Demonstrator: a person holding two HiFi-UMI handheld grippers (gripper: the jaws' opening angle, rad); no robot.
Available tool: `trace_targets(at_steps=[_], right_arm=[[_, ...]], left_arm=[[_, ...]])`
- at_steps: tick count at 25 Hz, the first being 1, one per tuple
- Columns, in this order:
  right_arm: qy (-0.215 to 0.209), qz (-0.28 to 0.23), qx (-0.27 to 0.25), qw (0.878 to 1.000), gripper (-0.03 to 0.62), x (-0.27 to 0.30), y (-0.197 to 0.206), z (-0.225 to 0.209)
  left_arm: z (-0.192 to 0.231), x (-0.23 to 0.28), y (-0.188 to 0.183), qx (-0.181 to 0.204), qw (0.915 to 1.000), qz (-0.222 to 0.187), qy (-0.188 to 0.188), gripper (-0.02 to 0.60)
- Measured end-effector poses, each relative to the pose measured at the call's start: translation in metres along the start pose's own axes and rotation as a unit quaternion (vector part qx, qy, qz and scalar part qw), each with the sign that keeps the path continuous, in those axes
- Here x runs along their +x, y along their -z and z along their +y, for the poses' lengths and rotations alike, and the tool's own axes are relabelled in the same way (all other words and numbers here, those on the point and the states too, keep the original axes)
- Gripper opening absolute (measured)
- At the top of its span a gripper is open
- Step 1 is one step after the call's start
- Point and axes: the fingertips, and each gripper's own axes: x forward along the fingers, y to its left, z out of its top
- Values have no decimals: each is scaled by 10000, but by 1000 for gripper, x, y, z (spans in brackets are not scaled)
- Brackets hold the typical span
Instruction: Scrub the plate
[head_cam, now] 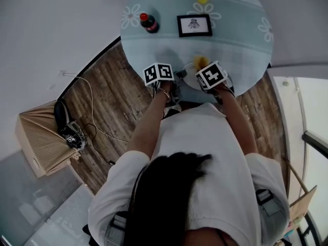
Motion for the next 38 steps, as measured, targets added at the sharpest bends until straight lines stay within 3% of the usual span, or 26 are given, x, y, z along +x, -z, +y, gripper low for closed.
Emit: trace_targets(at_steps=[11,17,28,38], right_arm=[[-467,174,-461,9977,58,15,-7,37],[-549,220,-438,9973,58,15,-6,44],[-1066,174,-372,9935,58,4,11,68],[-1126,282,-481,9921,58,-4,31,86]], left_arm=[[0,2,-1,110,9999,-32,-12,60],[0,1,0,145,9999,2,-6,60],[0,0,0,83,9999,12,103,60],[1,0,-1,65,9998,45,187,60]])
